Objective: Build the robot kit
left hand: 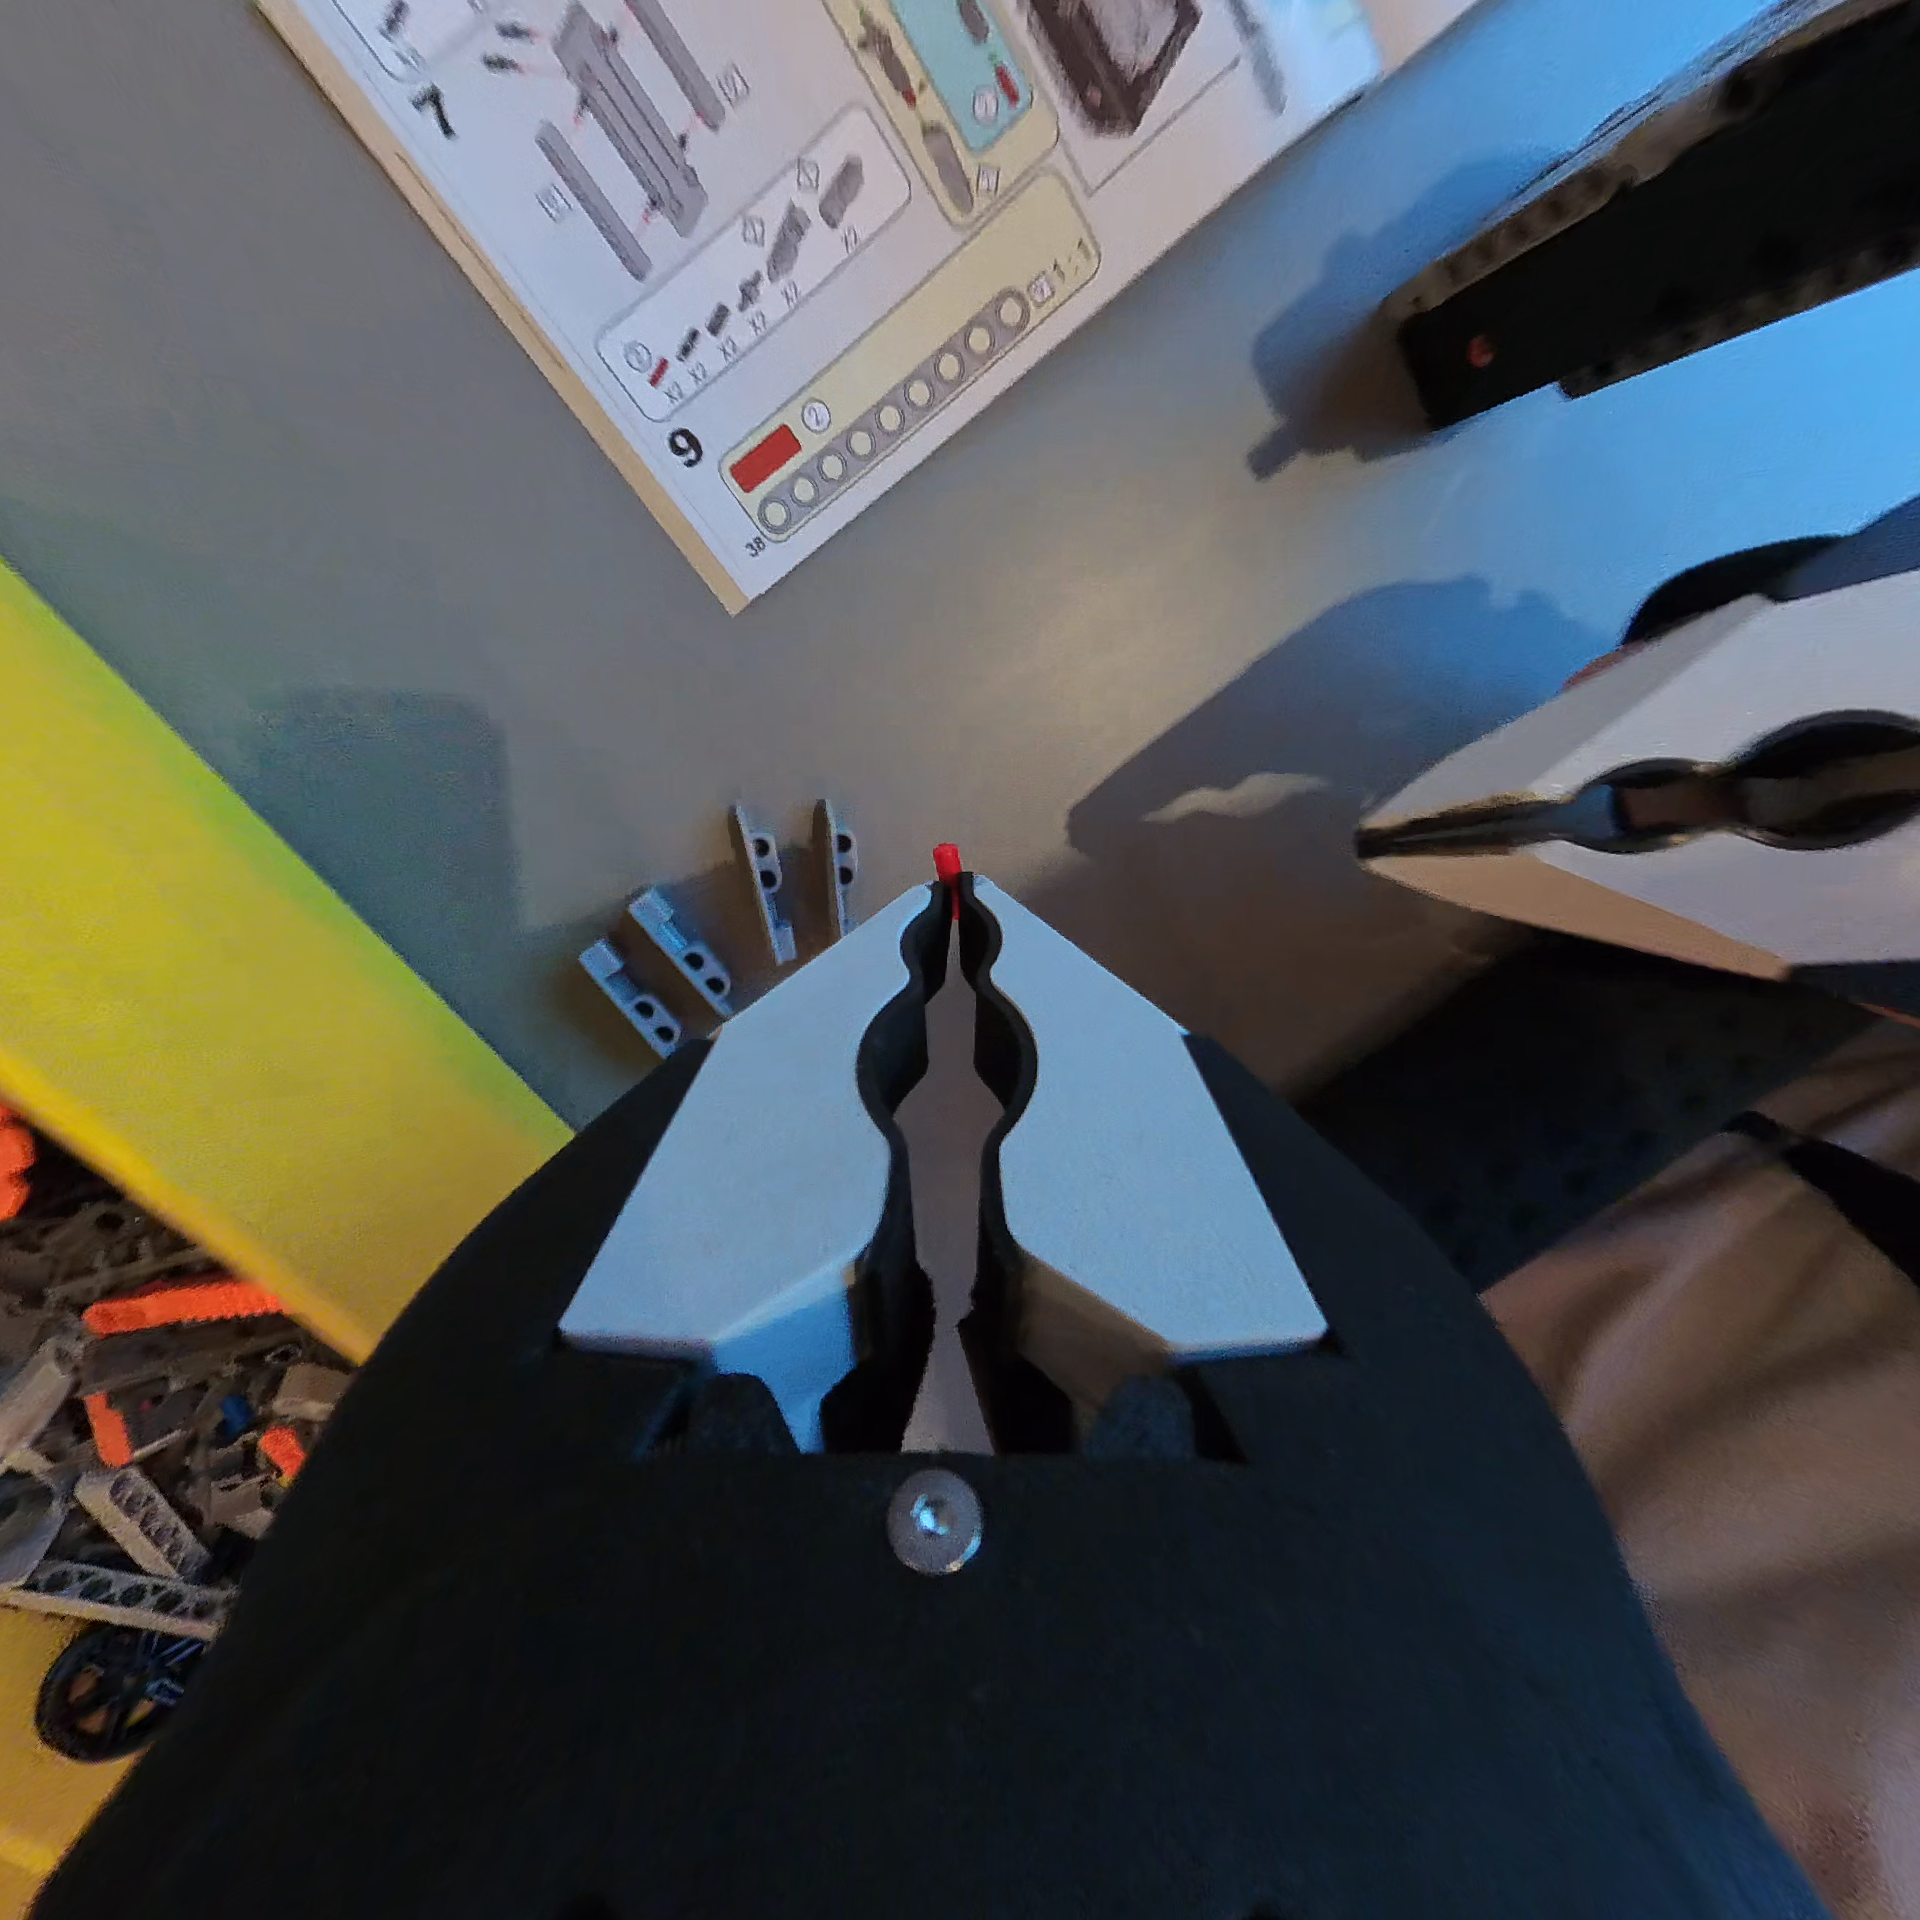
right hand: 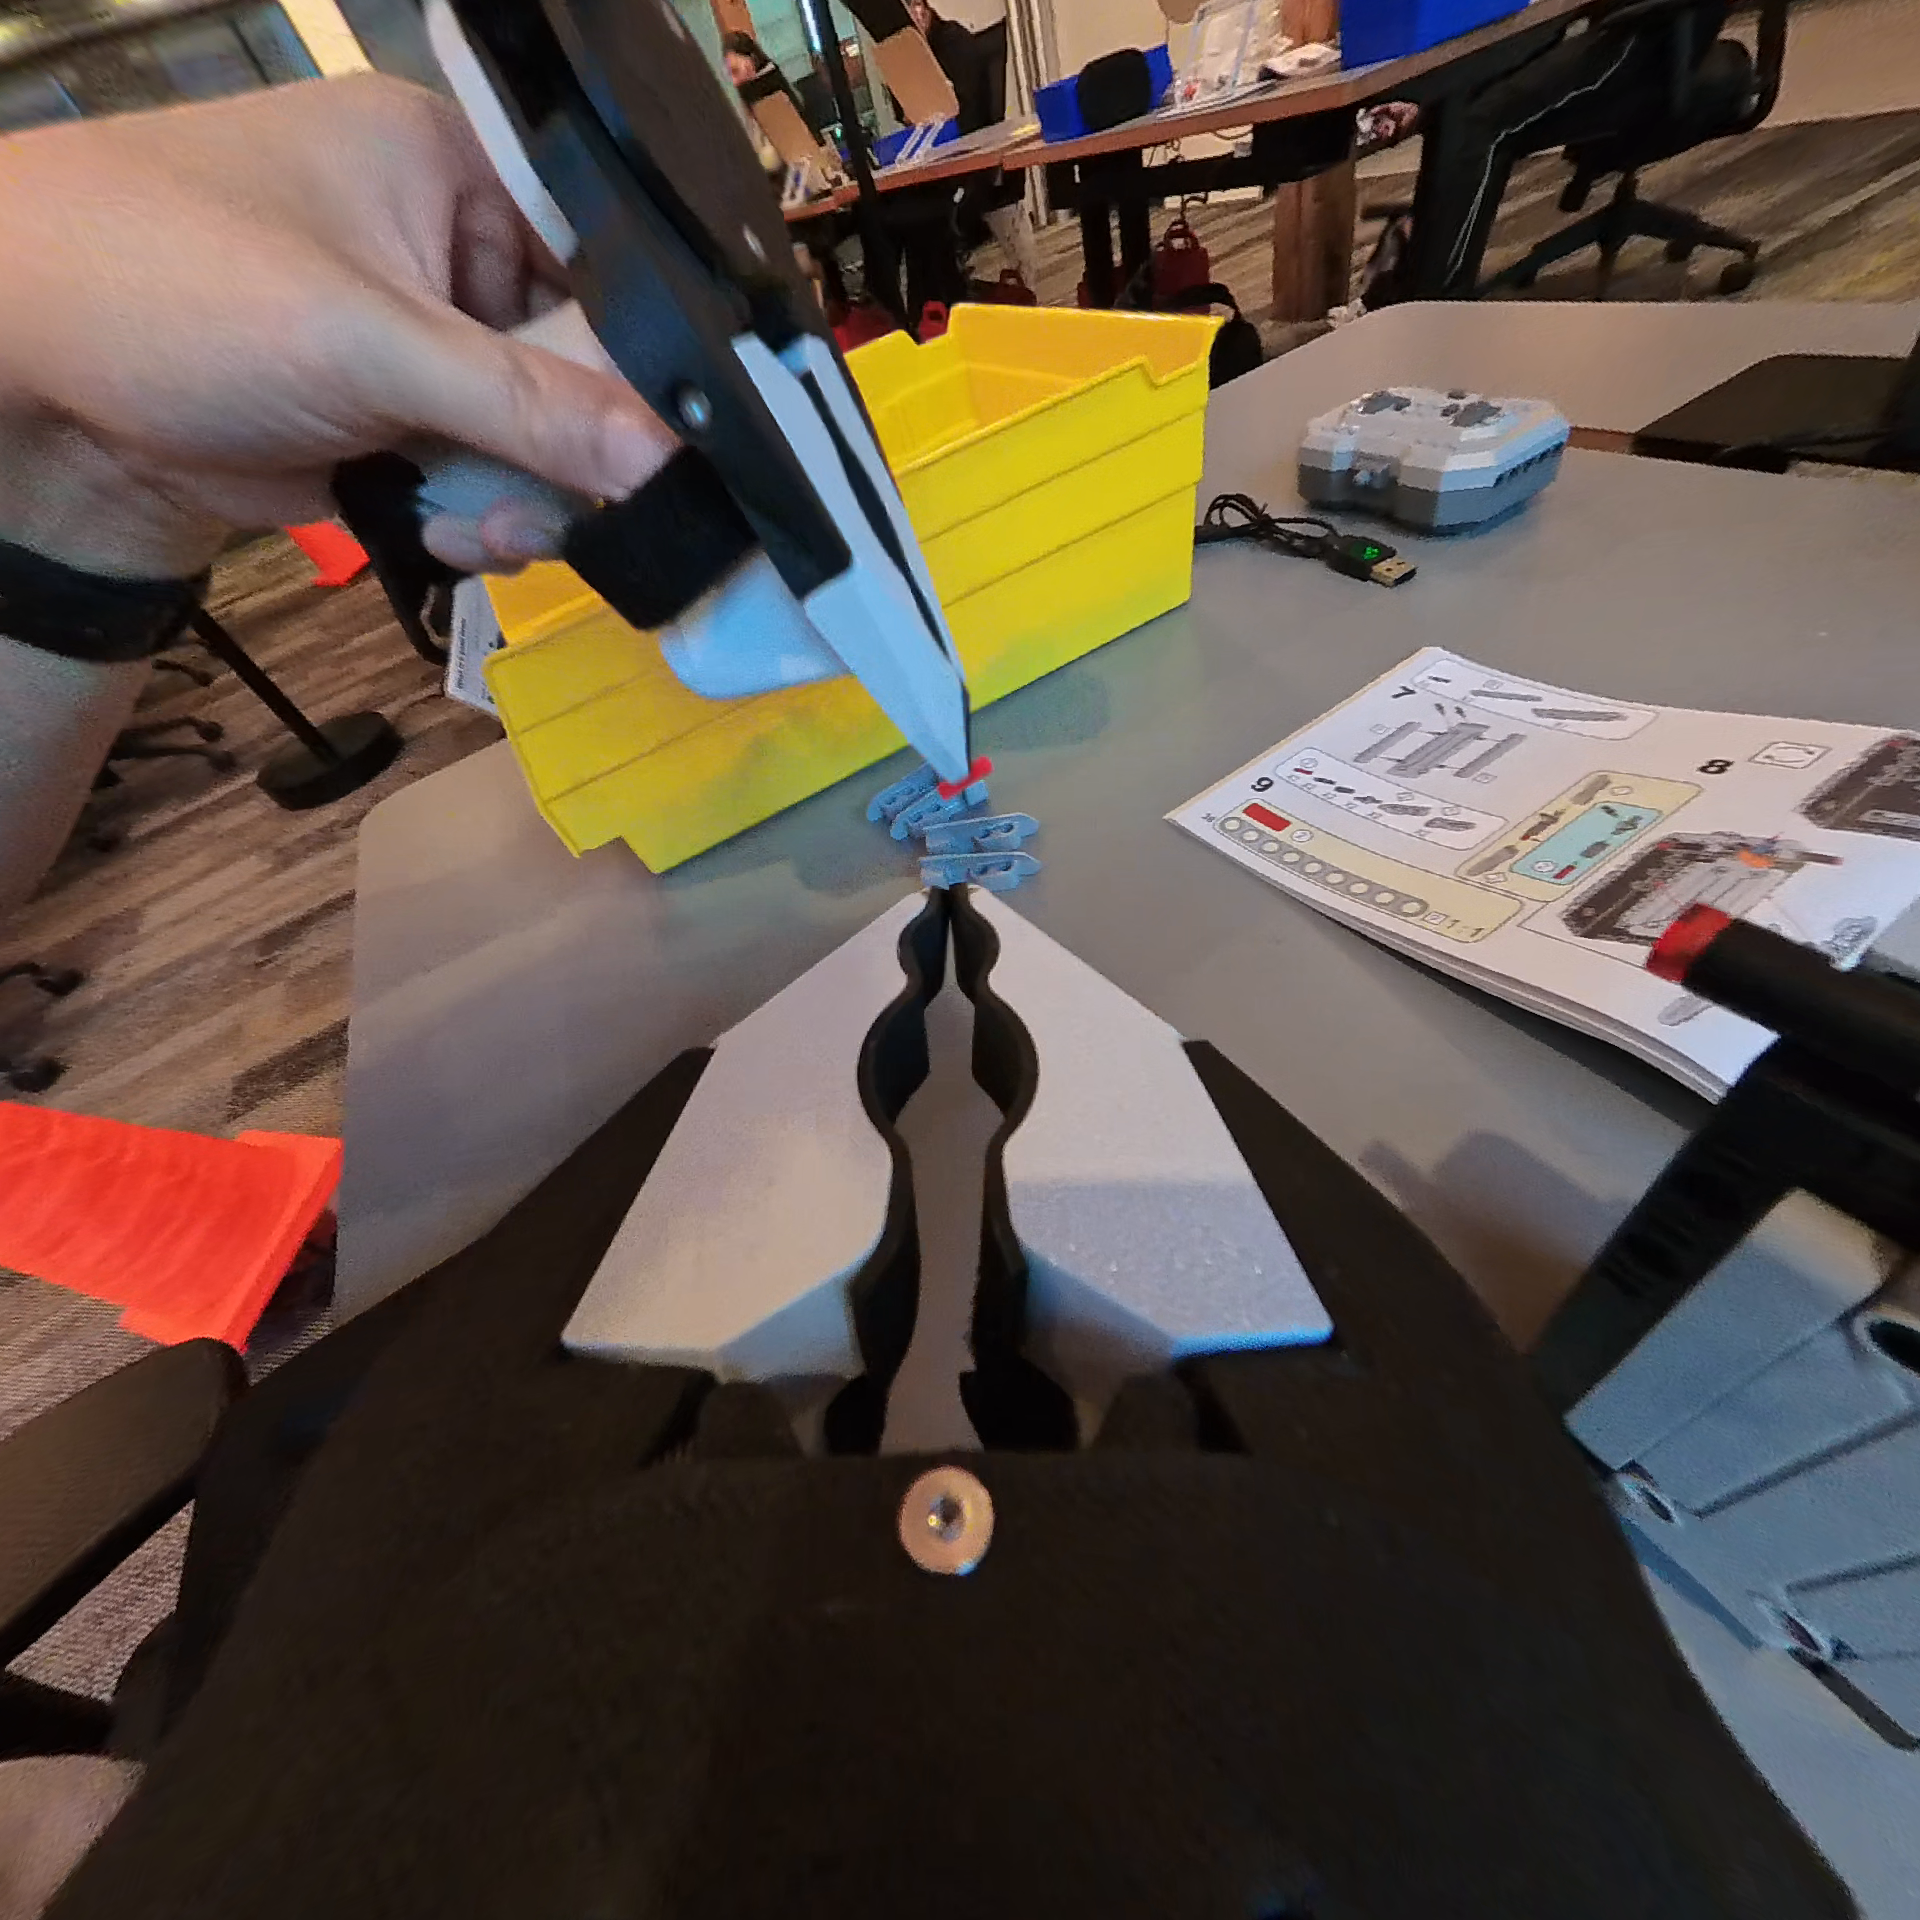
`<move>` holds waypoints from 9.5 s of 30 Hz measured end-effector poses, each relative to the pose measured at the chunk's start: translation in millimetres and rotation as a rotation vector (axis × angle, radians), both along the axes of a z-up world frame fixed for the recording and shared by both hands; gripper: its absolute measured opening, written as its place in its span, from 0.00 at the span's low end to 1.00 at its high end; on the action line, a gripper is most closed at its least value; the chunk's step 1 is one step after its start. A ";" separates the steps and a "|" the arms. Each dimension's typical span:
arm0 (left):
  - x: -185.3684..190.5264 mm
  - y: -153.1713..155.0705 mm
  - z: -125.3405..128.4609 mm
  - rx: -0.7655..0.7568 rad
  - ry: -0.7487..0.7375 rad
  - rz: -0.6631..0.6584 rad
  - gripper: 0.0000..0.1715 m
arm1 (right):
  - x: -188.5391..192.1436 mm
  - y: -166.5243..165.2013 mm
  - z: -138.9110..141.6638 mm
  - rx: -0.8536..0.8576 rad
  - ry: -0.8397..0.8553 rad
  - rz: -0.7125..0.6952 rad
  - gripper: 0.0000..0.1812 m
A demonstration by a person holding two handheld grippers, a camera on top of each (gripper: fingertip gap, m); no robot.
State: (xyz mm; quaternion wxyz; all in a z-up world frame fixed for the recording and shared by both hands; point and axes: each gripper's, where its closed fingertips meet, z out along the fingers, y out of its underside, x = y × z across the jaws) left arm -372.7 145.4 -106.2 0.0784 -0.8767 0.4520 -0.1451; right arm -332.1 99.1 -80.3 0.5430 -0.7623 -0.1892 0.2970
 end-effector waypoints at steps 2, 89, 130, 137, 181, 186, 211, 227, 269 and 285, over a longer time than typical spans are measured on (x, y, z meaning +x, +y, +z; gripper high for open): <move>5.7 1.0 -10.5 -0.005 0.028 -0.005 0.00 | 0.8 0.1 1.2 -0.008 0.022 0.002 0.00; -249.1 42.7 -45.4 -0.007 0.342 -0.170 0.05 | -35.1 -6.3 -23.1 -0.142 0.083 0.195 0.01; -240.5 45.6 -42.6 -0.036 0.297 -0.055 0.02 | -40.4 -12.3 -25.4 -0.162 0.080 0.232 0.01; -227.0 56.6 -22.6 0.016 0.060 0.152 0.02 | -42.3 -12.9 -26.6 -0.162 0.071 0.238 0.01; -218.9 58.9 -41.5 0.187 0.102 0.422 0.09 | -88.9 18.6 41.2 0.022 0.080 0.274 0.08; -216.8 71.5 -22.5 0.224 0.041 0.498 0.24 | -76.2 0.6 21.4 0.004 0.039 0.254 0.09; -123.2 100.4 -18.0 0.434 0.052 -0.761 0.11 | -59.6 -9.8 11.1 -0.061 0.202 0.290 0.09; -122.2 97.7 -36.5 0.316 0.065 -0.900 0.12 | -64.3 -10.3 9.8 -0.083 0.220 0.315 0.09; -127.0 114.1 -20.0 0.365 0.051 -0.781 0.01 | -72.1 -18.3 7.0 -0.103 0.209 0.356 0.09; -25.7 -6.3 41.9 0.527 -0.167 -0.277 0.01 | -31.0 -33.3 17.6 0.007 0.071 0.213 0.08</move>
